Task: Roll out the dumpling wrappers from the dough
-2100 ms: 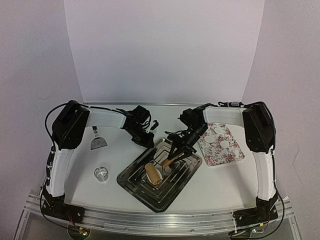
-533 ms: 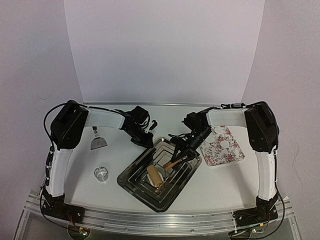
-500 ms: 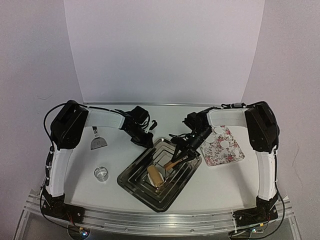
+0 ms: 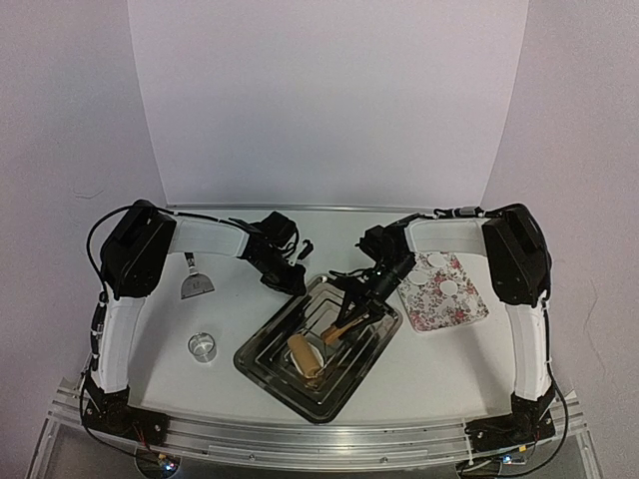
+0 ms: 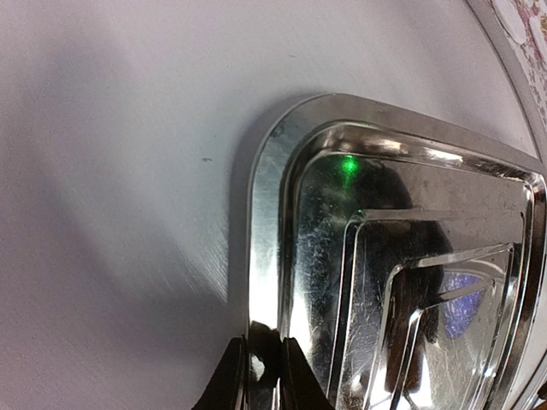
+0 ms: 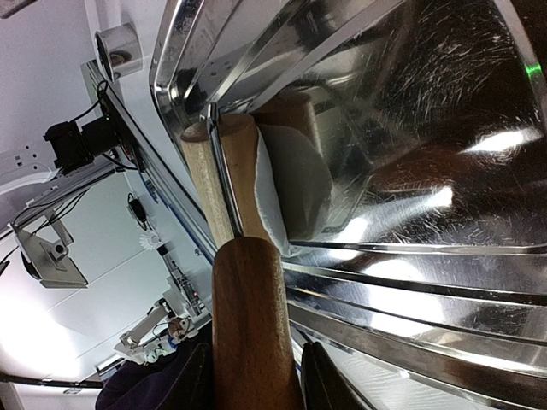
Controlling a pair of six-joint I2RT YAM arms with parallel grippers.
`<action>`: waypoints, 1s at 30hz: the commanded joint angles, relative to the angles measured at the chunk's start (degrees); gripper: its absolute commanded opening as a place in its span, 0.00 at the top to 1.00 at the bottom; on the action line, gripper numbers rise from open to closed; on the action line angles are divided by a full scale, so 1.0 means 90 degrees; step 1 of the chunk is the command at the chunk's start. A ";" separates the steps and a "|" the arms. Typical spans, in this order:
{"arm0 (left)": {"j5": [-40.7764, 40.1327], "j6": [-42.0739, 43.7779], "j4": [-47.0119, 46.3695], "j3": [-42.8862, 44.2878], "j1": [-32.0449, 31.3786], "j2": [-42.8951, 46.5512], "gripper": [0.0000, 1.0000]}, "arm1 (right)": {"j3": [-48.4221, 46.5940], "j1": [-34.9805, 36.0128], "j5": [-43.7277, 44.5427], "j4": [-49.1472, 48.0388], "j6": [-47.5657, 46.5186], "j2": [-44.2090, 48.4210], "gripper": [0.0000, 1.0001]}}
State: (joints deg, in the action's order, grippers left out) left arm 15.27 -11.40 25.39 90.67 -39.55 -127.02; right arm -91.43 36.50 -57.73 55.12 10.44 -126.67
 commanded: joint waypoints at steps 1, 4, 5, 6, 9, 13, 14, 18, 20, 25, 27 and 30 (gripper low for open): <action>-0.0944 -0.0097 0.0626 -0.0227 0.0205 -0.0215 1.00 | 0.0557 0.0297 0.5226 0.0820 0.0344 -0.1127 1.00; -0.0944 -0.0127 0.0626 -0.0200 0.0205 -0.0232 1.00 | 0.0435 0.0337 0.5192 0.0835 0.0344 -0.1240 1.00; -0.0938 -0.0129 0.0627 -0.0194 0.0205 -0.0239 1.00 | 0.0398 0.0345 0.5199 0.0837 0.0337 -0.1251 1.00; -0.0935 -0.0136 0.0627 -0.0186 0.0205 -0.0241 1.00 | 0.0377 0.0348 0.5202 0.0842 0.0335 -0.1273 1.00; -0.0935 -0.0149 0.0633 -0.0189 0.0205 -0.0234 1.00 | 0.0311 0.0375 0.5197 0.0850 0.0325 -0.1352 1.00; -0.0940 -0.0160 0.0631 -0.0202 0.0205 -0.0221 1.00 | 0.0209 0.0474 0.5249 0.0871 0.0311 -0.1451 1.00; -0.0937 -0.0166 0.0632 -0.0202 0.0205 -0.0218 1.00 | 0.0175 0.0497 0.5270 0.0881 0.0306 -0.1468 1.00; -0.0918 -0.0194 0.0616 -0.0204 0.0203 -0.0222 1.00 | 0.0102 0.0578 0.5375 0.0871 0.0284 -0.1501 1.00; -0.0900 -0.0210 0.0606 -0.0206 0.0200 -0.0218 1.00 | 0.0059 0.0632 0.5486 0.0843 0.0276 -0.1485 1.00; -0.0859 -0.0266 0.0597 -0.0217 0.0196 -0.0212 1.00 | -0.0059 0.0754 0.5609 0.0766 0.0329 -0.1388 1.00; -0.0837 -0.0286 0.0597 -0.0248 0.0199 -0.0207 1.00 | -0.0115 0.0802 0.5629 0.0747 0.0364 -0.1347 1.00; -0.0837 -0.0323 0.0614 -0.0287 0.0195 -0.0177 1.00 | -0.0202 0.0895 0.5623 0.0711 0.0411 -0.1294 1.00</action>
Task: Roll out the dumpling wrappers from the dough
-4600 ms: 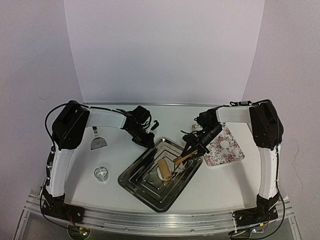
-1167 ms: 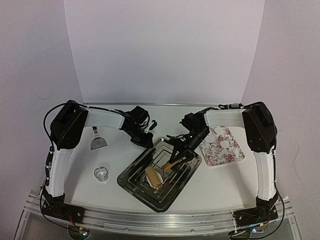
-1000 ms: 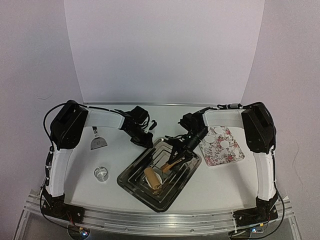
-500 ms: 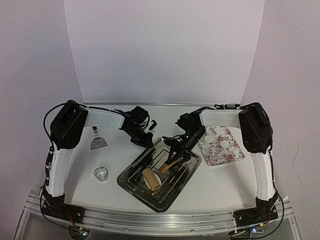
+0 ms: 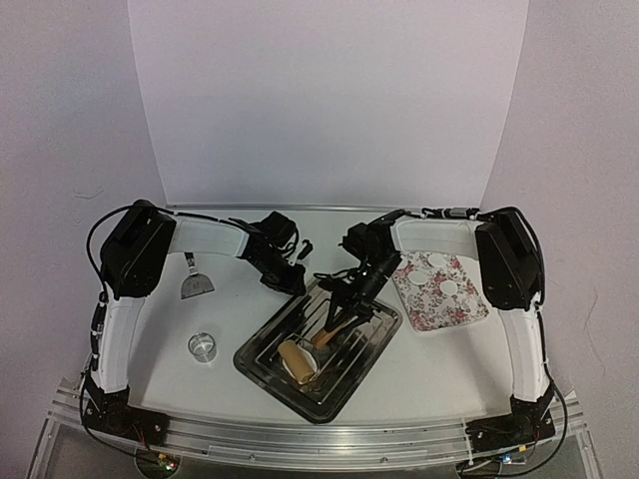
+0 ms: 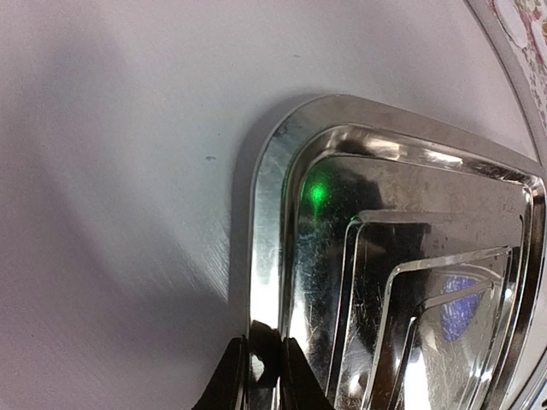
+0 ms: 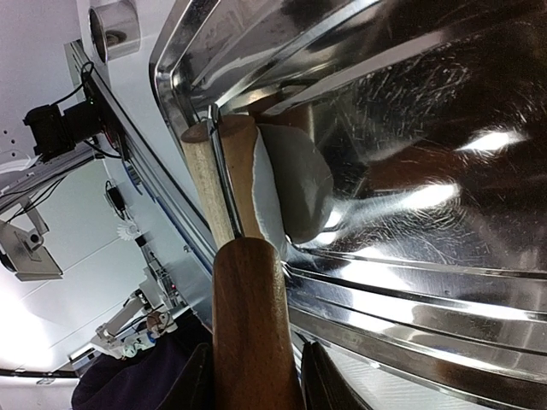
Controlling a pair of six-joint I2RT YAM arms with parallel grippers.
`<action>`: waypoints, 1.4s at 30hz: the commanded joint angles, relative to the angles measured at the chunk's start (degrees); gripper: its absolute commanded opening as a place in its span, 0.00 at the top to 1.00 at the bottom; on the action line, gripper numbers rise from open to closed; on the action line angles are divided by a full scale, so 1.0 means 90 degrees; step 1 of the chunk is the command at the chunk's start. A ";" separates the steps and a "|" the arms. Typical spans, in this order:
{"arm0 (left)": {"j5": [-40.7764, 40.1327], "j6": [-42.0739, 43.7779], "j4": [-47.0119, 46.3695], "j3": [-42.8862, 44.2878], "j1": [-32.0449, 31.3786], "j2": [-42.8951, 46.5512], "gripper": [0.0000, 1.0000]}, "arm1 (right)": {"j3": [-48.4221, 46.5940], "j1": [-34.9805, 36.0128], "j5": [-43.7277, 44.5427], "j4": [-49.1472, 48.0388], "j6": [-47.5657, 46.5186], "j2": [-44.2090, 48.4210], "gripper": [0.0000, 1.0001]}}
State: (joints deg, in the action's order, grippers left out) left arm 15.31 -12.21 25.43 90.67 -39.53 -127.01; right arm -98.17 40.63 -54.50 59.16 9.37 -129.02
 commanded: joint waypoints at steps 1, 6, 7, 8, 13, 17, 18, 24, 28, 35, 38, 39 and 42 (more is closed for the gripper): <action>-0.0839 -0.0246 0.0617 -0.0304 0.0193 -0.0168 1.00 | 0.0513 0.0469 0.5250 0.0250 0.0545 -0.1002 1.00; -0.0891 -0.0190 0.0599 -0.0417 0.0193 -0.0068 1.00 | 0.0468 0.0444 0.5581 0.0357 0.0847 -0.0771 1.00; -0.0926 -0.0142 0.0601 -0.0437 0.0193 -0.0053 1.00 | 0.0507 0.0390 0.5570 0.0385 0.0894 -0.0735 1.00; -0.0973 -0.0084 0.0602 -0.0460 0.0193 -0.0035 1.00 | 0.0560 0.0325 0.5536 0.0407 0.0940 -0.0685 1.00; -0.1122 0.0050 0.0538 -0.0665 0.0197 0.0112 1.00 | 0.0989 -0.0179 0.5777 0.0401 0.0887 -0.0444 1.00; -0.1144 0.0101 0.0499 -0.0754 0.0210 0.0147 1.00 | 0.1294 -0.0551 0.6059 0.0409 0.0652 -0.0314 1.00; -0.1147 0.0105 0.0492 -0.0764 0.0215 0.0144 1.00 | 0.1350 -0.0627 0.6161 0.0408 0.0599 -0.0299 1.00; -0.1142 0.0128 0.0428 -0.0729 0.0268 0.0125 1.00 | 0.1466 -0.0816 0.6385 0.0412 0.0483 -0.0305 1.00; -0.1134 0.0272 0.0417 -0.0575 0.0280 0.0057 1.00 | 0.1234 -0.0935 0.6321 0.0547 0.0524 -0.0205 1.00; -0.1203 0.0852 0.0629 0.0192 0.0345 -0.0329 1.00 | 0.0536 -0.1422 0.6125 0.0946 0.0472 0.0121 1.00; -0.1279 0.1268 0.0759 0.0684 0.0349 -0.0545 1.00 | 0.0017 -0.1449 0.5516 0.1028 0.0351 0.0259 1.00; -0.1289 0.1357 0.0793 0.0865 0.0348 -0.0621 1.00 | -0.0172 -0.1447 0.5205 0.1017 0.0273 0.0306 1.00; -0.1142 0.1701 0.0891 0.1425 0.0359 -0.0883 0.97 | -0.0677 -0.1443 0.4088 0.0966 0.0119 0.0467 1.00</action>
State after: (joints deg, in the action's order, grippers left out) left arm 12.32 -5.70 28.93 97.93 -38.57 -130.57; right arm -101.81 29.49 -39.40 66.81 9.32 -121.89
